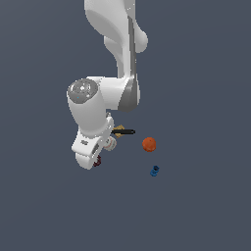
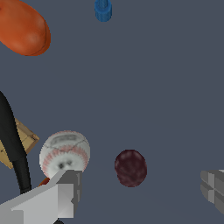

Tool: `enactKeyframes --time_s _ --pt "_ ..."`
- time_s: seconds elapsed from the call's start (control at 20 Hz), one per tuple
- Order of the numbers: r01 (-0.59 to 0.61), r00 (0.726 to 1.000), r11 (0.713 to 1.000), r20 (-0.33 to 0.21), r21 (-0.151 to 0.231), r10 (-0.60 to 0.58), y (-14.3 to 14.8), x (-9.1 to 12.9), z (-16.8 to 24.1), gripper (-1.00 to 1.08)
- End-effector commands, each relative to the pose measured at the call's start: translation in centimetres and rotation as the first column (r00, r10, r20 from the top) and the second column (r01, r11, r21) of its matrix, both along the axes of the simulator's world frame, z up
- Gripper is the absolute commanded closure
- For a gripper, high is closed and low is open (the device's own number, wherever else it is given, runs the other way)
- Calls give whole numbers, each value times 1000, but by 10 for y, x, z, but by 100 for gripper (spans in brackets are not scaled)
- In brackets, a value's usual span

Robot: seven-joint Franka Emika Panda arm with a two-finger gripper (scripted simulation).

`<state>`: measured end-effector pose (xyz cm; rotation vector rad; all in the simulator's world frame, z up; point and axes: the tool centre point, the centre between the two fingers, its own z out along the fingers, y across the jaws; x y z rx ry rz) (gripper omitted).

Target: Pick up a designated object from a clutter of objects.

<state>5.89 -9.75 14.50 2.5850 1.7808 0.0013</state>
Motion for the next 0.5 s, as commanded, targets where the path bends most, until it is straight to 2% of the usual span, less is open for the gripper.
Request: enactKeyframes --time_s 0.0,0.45 --pt "-52 999 999 0 0 52 -7 0 -10 -92" --pt "-220 976 976 -1 1 220 -32 -2 -44 -92"
